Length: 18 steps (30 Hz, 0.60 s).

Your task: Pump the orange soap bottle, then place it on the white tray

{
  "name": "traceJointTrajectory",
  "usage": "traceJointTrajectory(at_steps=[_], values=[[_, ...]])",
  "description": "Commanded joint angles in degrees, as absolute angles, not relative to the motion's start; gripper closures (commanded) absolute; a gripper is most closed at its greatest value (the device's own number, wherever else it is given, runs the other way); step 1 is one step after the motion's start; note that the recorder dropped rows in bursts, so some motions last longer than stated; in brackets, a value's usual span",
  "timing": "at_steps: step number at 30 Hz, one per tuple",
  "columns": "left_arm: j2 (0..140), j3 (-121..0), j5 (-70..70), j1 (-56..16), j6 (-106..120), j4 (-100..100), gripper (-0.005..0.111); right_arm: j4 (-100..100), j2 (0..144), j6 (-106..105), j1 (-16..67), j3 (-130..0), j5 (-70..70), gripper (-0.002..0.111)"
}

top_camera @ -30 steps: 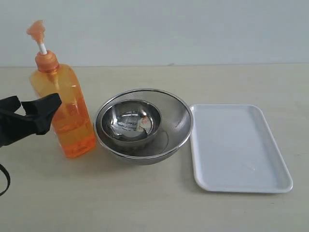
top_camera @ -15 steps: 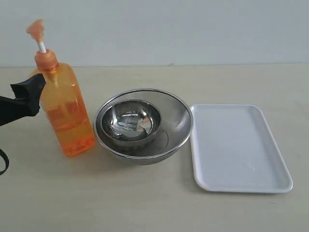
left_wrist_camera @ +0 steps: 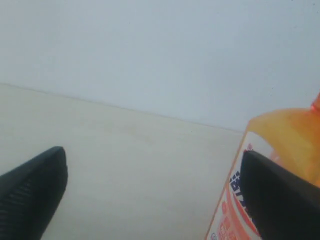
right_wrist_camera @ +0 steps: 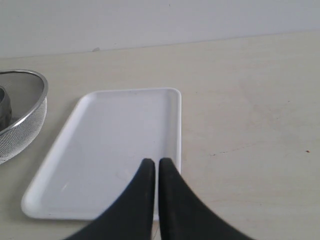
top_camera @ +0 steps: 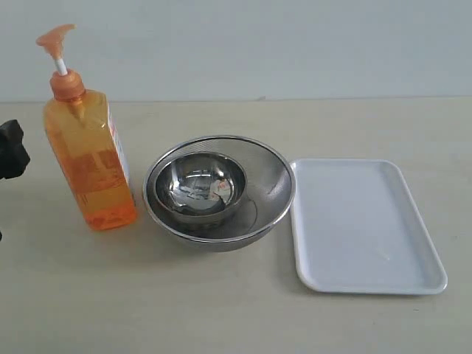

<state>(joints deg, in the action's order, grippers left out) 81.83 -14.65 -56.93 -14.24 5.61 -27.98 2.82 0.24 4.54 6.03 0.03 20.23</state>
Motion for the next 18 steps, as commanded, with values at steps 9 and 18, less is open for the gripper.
traceJointTrajectory(at_steps=[9, 18], values=[[76.1, -14.6, -47.4, -14.5, -14.2, 4.6, 0.021, 2.6, 0.0, 4.0, 5.8, 0.0, 20.0, 0.108], [78.0, -16.1, -46.2, -14.5, -12.3, 1.8, 0.021, 2.6, 0.0, 4.0, 5.8, 0.0, 20.0, 0.108]])
